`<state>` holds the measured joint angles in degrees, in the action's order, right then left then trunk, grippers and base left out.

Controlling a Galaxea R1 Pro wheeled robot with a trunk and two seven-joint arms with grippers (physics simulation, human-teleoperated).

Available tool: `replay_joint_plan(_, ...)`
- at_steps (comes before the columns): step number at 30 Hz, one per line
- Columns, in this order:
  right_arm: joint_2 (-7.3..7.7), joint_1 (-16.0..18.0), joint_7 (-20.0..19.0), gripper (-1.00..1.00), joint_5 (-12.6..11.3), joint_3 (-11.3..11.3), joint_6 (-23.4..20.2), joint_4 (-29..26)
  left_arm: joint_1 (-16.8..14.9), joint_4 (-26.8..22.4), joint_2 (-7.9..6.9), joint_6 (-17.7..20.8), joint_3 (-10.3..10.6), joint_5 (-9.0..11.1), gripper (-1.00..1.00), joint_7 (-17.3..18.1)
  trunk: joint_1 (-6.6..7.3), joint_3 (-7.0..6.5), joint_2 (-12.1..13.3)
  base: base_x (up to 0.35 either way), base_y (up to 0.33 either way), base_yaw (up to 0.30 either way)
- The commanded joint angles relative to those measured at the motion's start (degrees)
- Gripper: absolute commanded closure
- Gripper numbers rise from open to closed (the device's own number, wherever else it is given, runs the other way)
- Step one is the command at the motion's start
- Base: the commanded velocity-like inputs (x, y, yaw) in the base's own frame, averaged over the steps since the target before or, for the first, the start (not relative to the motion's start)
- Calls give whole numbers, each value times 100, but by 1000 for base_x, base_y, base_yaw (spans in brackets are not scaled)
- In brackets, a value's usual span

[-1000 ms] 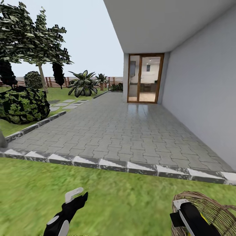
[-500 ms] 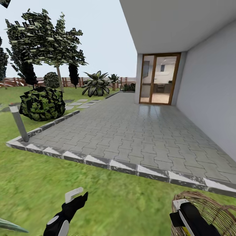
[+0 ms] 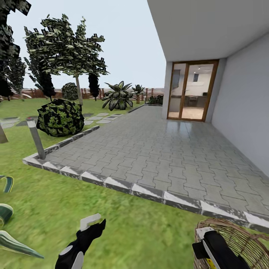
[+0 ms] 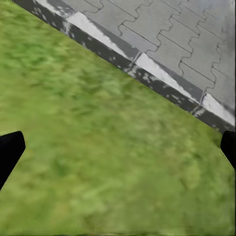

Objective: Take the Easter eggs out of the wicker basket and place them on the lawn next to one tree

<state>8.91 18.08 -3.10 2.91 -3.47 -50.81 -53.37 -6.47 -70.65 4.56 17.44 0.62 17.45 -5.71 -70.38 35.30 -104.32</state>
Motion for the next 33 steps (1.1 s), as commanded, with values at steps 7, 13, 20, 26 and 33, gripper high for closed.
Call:
replay_joint_plan(7,30,3,-49,100,80,-3,-26,-16,-3,-18,-51,29,307,83,-100,-44,155,-120,279,0,0,277)
replay_joint_plan(13,56,3,-53,100,33,12,-26,-16,-3,-27,-60,38,184,83,-100,-29,287,-228,520,0,0,290)
replay_joint_plan(20,58,2,-59,100,17,13,-26,-16,-3,-29,-61,40,158,83,-100,-26,440,-353,800,0,0,290)
replay_joint_plan(26,58,3,-59,100,16,13,-26,-16,-3,-27,-61,40,158,83,-100,-26,572,-461,1041,0,0,290)
replay_joint_plan(33,58,3,-59,100,16,13,-26,-16,-3,-28,-61,22,167,82,-100,-28,594,-479,1081,0,71,71)
